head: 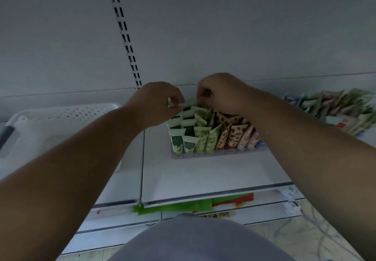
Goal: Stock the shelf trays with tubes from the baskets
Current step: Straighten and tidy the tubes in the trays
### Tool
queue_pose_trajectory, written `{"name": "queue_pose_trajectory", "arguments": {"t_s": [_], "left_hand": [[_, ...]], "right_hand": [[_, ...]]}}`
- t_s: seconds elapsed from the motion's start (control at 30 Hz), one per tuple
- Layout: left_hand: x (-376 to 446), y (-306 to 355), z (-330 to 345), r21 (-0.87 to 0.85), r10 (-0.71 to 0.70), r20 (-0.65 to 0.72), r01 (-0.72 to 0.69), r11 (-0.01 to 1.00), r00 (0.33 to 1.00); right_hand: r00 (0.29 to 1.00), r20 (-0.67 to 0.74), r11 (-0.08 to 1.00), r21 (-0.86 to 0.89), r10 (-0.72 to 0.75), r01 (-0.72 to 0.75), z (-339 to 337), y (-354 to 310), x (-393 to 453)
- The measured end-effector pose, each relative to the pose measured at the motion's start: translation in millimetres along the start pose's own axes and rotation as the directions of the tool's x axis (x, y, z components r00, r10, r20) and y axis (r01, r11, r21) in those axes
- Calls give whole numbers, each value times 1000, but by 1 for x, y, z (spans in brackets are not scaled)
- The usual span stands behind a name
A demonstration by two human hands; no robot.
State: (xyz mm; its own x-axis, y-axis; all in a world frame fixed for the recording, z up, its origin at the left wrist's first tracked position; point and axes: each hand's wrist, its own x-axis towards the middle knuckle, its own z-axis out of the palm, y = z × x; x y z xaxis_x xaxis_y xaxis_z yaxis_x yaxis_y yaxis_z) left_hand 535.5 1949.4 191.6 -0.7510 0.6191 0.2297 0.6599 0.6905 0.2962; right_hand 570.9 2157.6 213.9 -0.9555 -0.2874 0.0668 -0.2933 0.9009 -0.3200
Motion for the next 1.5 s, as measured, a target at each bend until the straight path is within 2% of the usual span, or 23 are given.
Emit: {"name": "queue_pose_trajectory", "arguments": {"t_s": [0.2, 0.47, 0.7, 0.97, 1.13, 1.37, 1.5], "left_hand": [[14, 16, 6, 76, -9, 120, 0, 997, 993], [14, 16, 6, 67, -52, 116, 44, 997, 992], [17, 19, 3, 82, -61, 137, 50, 995, 989], [18, 18, 2, 58, -8, 144, 0, 998, 990], [16, 11, -8, 53, 12, 113, -18, 998, 993], [12, 5, -9, 67, -4, 148, -6, 998, 989], [10, 6, -7, 77, -5, 134, -5, 997, 991]], "right_hand": [[994, 108, 998, -62, 3, 4, 6, 0, -2], [983, 183, 999, -44, -17, 25, 0, 4, -5], [983, 160, 993, -64, -87, 99, 1, -5, -1], [996, 69, 997, -52, -57, 61, -1, 14, -10], [995, 66, 997, -27, -71, 73, -8, 19, -16], [992, 69, 994, -22, -109, 111, 4, 8, -7], [993, 92, 995, -53, -75, 80, 8, 1, -3]]}}
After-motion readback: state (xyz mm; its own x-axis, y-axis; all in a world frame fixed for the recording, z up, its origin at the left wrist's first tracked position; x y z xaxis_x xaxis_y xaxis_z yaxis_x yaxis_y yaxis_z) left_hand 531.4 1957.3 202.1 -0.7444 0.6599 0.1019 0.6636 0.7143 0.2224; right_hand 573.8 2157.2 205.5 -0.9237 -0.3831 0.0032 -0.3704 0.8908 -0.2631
